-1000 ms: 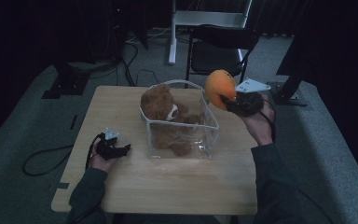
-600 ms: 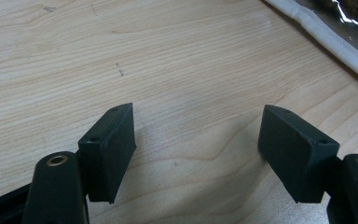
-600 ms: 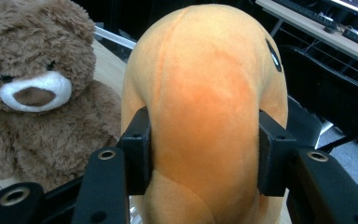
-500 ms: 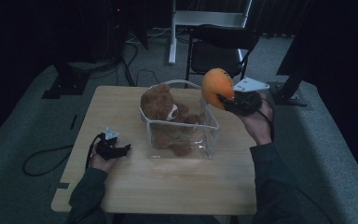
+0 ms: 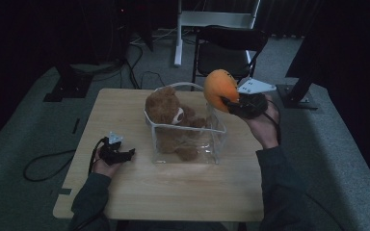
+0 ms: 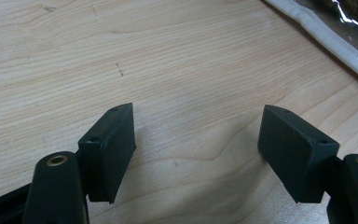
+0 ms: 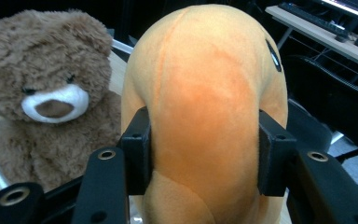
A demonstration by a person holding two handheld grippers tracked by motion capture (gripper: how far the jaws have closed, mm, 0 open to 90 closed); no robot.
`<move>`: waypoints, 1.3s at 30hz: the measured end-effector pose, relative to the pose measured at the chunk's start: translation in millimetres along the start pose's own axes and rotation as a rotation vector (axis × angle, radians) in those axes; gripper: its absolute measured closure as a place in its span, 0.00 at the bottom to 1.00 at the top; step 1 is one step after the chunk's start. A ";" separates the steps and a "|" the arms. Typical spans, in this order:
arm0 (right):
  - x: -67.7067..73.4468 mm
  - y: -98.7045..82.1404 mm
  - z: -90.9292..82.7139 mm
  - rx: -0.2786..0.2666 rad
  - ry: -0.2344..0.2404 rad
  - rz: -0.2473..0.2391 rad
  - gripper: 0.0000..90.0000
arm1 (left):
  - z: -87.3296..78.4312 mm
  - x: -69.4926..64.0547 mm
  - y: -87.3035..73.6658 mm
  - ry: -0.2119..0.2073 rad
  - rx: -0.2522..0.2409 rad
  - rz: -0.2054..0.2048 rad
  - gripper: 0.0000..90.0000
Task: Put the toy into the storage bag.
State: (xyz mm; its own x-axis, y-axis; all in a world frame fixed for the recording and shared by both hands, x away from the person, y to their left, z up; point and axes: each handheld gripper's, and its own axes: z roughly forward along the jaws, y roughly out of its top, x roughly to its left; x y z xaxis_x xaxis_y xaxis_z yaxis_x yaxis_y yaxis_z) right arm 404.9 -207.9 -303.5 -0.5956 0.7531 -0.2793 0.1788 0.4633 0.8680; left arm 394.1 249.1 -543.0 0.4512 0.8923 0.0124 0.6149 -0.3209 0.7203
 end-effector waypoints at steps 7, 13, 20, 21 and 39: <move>5.3 4.1 -0.2 -0.007 0.011 -0.011 0.54 | 0.0 0.0 0.0 0.000 0.000 0.000 0.31; 10.6 7.6 -0.7 -0.017 0.023 -0.022 0.54 | 0.0 0.0 0.0 0.000 0.000 0.000 0.31; 14.6 11.8 -0.5 -0.025 0.045 -0.032 0.54 | 0.0 0.0 0.0 0.000 0.000 0.000 0.31; 15.2 12.4 -0.8 -0.027 0.046 -0.032 0.54 | 0.0 0.0 0.0 0.000 0.000 0.000 0.31; 26.5 20.1 -2.1 -0.044 0.068 -0.063 0.54 | 0.0 0.0 0.0 0.000 0.000 0.000 0.31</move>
State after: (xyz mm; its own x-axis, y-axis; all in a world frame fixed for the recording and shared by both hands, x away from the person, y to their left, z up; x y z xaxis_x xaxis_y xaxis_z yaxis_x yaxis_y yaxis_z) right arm 391.0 -179.5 -292.6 -0.6567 0.6888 -0.3070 0.1056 0.4871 0.8669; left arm 394.2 249.1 -543.0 0.4512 0.8923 0.0128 0.6150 -0.3213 0.7201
